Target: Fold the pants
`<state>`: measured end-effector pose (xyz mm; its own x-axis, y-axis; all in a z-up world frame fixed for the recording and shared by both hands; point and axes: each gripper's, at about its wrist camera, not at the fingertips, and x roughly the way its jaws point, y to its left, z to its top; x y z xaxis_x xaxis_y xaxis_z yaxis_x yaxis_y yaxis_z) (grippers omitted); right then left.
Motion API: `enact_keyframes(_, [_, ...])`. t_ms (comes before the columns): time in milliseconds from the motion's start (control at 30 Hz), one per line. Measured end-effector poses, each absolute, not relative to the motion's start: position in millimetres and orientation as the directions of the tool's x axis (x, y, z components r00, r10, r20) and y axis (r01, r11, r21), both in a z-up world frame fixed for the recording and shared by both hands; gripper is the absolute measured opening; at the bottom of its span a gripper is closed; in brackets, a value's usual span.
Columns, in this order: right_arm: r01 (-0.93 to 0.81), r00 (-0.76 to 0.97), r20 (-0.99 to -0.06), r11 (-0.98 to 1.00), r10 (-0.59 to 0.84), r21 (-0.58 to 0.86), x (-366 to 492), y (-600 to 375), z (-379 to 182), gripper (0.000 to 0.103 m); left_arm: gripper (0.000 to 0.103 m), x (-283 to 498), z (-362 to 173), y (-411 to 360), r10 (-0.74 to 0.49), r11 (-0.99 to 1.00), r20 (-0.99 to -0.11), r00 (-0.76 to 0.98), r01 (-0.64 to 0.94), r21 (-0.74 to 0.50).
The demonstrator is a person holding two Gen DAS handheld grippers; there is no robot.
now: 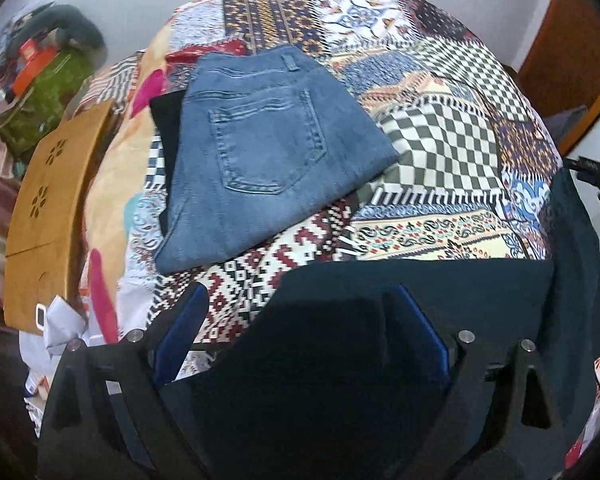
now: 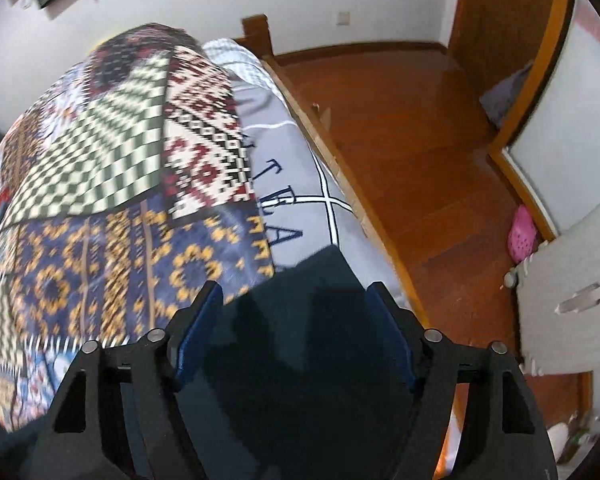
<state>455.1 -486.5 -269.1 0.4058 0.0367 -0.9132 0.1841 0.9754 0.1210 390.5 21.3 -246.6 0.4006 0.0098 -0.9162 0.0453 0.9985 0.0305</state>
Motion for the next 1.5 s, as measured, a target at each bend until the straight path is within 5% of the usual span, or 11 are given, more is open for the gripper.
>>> enact_keyframes(200, [0.194, 0.373, -0.926, 0.971, 0.058, 0.139, 450, -486, -295, 0.042, 0.094, 387, -248, 11, -0.002, 0.997, -0.923, 0.386, 0.075, 0.030])
enact_keyframes(300, [0.199, 0.372, -0.923, 0.963, 0.097, 0.181, 443, -488, -292, 0.006, 0.094, 384, -245, 6, 0.006, 0.996, -0.923, 0.385, 0.079, 0.040])
enact_keyframes(400, [0.197, 0.387, -0.920, 0.970, 0.056, 0.142, 432, -485, -277, 0.001, 0.094, 378, -243, 2, -0.005, 0.996, -0.927, 0.375, 0.087, 0.030])
enact_keyframes(800, [0.211, 0.539, -0.834, 0.941, 0.115, 0.266, 349, -527, -156, 0.002, 0.094, 351, -227, -18, -0.050, 0.996, -0.925, 0.377, 0.093, -0.016])
enact_keyframes(900, [0.204, 0.496, -0.855, 0.935, 0.156, 0.289, 363, -523, -162, 0.008, 0.094, 348, -219, -16, -0.040, 0.997, -0.912, 0.408, 0.077, -0.009])
enact_keyframes(1033, [0.185, 0.461, -0.875, 0.948, 0.148, 0.258, 375, -511, -180, 0.046, 0.094, 352, -216, -8, -0.039, 0.998, -0.904, 0.425, 0.059, -0.016])
enact_keyframes(1300, [0.298, 0.373, -0.902, 0.893, 0.217, 0.338, 421, -510, -249, 0.046, 0.094, 364, -234, 9, 0.018, 0.999, -0.907, 0.420, 0.023, 0.031])
enact_keyframes(1500, [0.383, 0.354, -0.925, 0.881, 0.138, 0.278, 443, -516, -286, 0.044, 0.094, 370, -247, 0, 0.064, 0.994, -0.902, 0.426, 0.055, 0.097])
